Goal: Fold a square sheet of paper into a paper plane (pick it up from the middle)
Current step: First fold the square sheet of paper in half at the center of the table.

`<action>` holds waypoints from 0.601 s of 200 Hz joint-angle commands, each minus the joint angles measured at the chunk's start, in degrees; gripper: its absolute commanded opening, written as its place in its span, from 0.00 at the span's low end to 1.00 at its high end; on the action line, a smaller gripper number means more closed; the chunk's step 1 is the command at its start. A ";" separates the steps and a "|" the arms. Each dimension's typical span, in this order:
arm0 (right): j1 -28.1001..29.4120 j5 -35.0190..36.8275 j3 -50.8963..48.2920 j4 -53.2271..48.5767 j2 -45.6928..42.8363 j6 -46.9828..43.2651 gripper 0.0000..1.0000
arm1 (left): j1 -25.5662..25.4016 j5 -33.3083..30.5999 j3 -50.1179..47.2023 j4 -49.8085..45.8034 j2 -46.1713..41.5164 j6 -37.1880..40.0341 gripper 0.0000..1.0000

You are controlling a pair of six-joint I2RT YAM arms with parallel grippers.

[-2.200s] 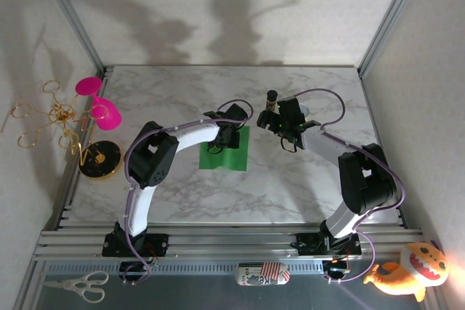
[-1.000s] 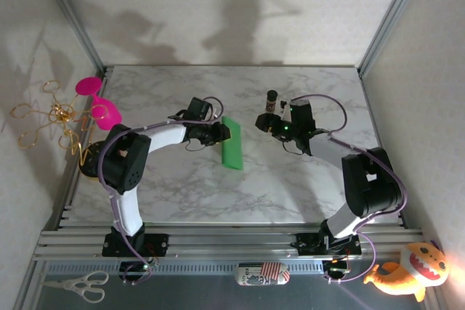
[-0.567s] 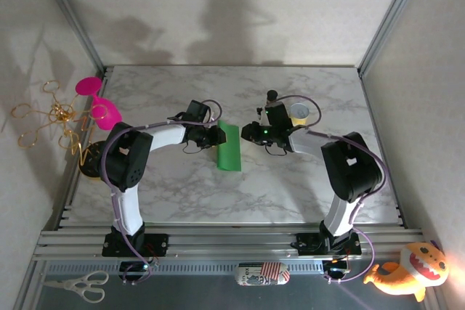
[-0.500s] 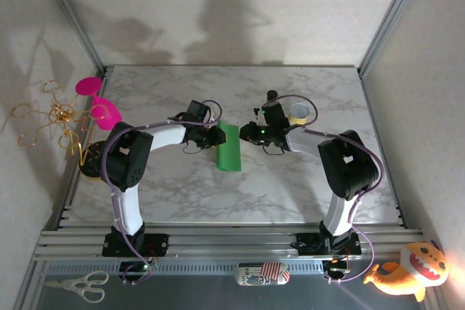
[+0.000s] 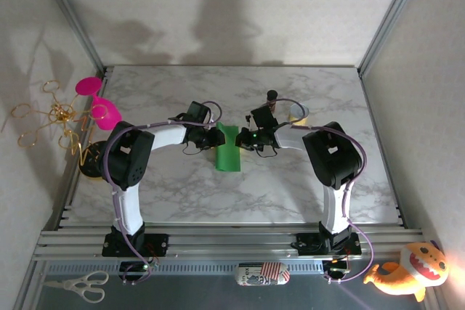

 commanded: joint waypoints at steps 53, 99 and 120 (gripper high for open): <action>0.97 3.34 2.74 -6.45 3.77 0.01 0.10 | 0.67 -4.58 -0.39 -4.51 -1.22 -0.07 0.37; 0.97 3.81 2.69 -6.91 4.34 2.11 0.10 | -0.24 -9.31 -2.39 -7.21 -5.78 -2.53 0.57; 1.06 3.80 2.61 -6.65 4.13 2.43 0.11 | -1.11 -9.88 -3.29 -7.24 -6.79 -3.48 0.62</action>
